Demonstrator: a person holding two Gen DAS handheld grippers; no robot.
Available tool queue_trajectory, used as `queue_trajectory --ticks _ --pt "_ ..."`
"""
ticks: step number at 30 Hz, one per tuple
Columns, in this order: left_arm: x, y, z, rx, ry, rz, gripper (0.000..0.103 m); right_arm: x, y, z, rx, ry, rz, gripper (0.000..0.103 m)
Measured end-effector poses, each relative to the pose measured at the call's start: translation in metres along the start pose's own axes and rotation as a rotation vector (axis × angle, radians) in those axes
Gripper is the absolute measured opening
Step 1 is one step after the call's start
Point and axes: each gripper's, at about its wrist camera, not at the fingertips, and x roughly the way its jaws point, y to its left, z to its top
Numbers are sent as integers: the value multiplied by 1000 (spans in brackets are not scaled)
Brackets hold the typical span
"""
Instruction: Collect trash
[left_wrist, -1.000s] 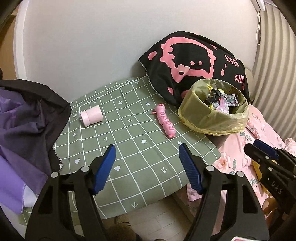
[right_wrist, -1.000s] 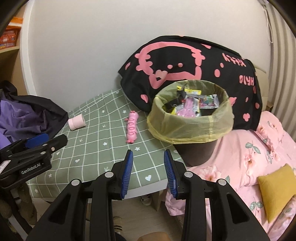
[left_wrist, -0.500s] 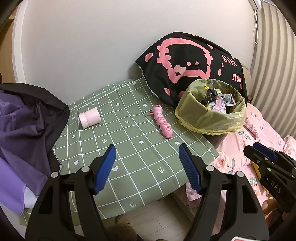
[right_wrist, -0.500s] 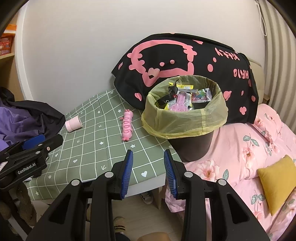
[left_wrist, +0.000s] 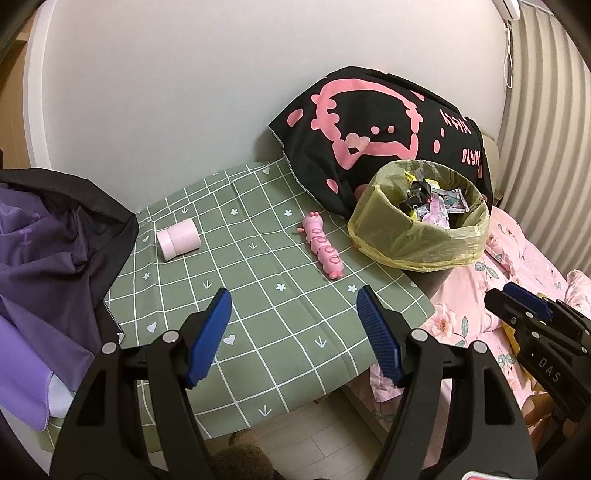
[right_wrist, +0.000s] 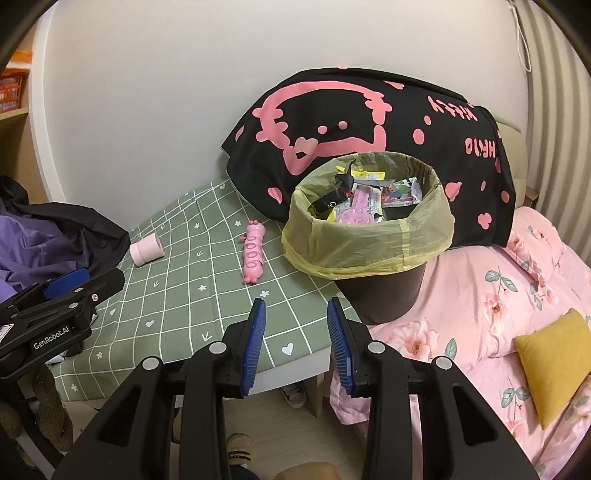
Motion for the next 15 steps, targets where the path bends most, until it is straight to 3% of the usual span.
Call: queue_trajectory --ticks 15 --pt "-1 -4 0 7 -4 -9 67 -2 -3 0 1 -2 3 33"
